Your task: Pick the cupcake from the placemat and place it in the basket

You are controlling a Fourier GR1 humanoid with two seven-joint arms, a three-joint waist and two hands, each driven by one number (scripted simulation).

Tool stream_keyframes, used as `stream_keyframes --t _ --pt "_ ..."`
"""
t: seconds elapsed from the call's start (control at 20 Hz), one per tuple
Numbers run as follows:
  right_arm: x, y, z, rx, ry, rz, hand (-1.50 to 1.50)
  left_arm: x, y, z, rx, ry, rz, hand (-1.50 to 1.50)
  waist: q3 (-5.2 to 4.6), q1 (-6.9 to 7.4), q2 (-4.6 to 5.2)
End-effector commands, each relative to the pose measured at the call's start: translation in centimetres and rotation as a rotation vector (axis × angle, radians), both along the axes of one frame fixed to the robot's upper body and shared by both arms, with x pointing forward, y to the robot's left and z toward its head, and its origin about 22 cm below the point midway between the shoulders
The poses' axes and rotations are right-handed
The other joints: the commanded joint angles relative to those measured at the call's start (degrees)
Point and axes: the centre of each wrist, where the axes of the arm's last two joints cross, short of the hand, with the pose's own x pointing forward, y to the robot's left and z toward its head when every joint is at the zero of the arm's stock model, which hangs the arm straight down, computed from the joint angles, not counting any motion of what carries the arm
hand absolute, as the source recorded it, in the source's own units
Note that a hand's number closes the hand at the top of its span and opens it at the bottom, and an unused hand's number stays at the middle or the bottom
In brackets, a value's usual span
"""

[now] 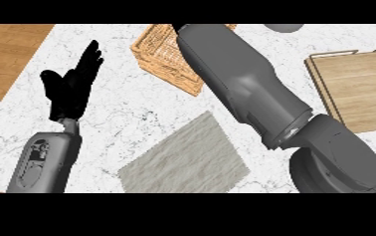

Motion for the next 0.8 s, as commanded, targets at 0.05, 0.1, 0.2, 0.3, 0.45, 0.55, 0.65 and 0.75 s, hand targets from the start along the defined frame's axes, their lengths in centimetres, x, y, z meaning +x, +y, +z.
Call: stream_keyframes --t 0.05,0.1,0.2,0.3,0.45,0.55,0.65,0.75 --pt "0.4 -0.4 0.7 -0.023 0.139 -0.077 1.5 -0.1 -0.5 -0.1 -0.001 -0.01 -0.007 0.0 -0.04 0.8 0.34" --pt "0.3 -0.4 0.3 -0.032 0.193 -0.06 1.5 0.3 -0.3 0.3 0.002 0.0 -0.005 0.0 -0.01 0.33 0.26" --pt "0.4 -1.0 -1.3 -0.037 0.201 -0.056 1.5 0.5 -0.4 0.1 -0.006 -0.002 -0.01 0.0 -0.01 0.02 0.5" --pt "0.6 -1.4 -1.4 -0.034 0.231 -0.056 1.5 0.5 -0.4 0.7 0.015 -0.024 -0.004 0.0 0.04 0.24 0.56" --pt "0.7 -1.7 -1.9 -0.037 0.229 -0.06 1.5 -0.8 0.1 -0.7 0.005 -0.002 -0.002 0.0 0.06 0.84 0.17" --pt "0.5 -1.3 -1.4 -0.043 0.213 -0.053 1.5 0.2 -0.2 0.4 -0.006 -0.012 -0.011 0.0 0.03 0.57 0.41" --pt "1.0 -2.8 -3.2 -0.043 0.207 -0.048 1.5 -0.4 0.7 0.3 0.003 -0.011 0.012 0.0 0.13 -0.27 0.17" --pt "1.0 -2.8 -3.1 -0.057 0.219 -0.066 1.5 -0.9 -0.3 -1.3 0.01 0.001 0.01 0.0 0.09 -0.08 0.28"
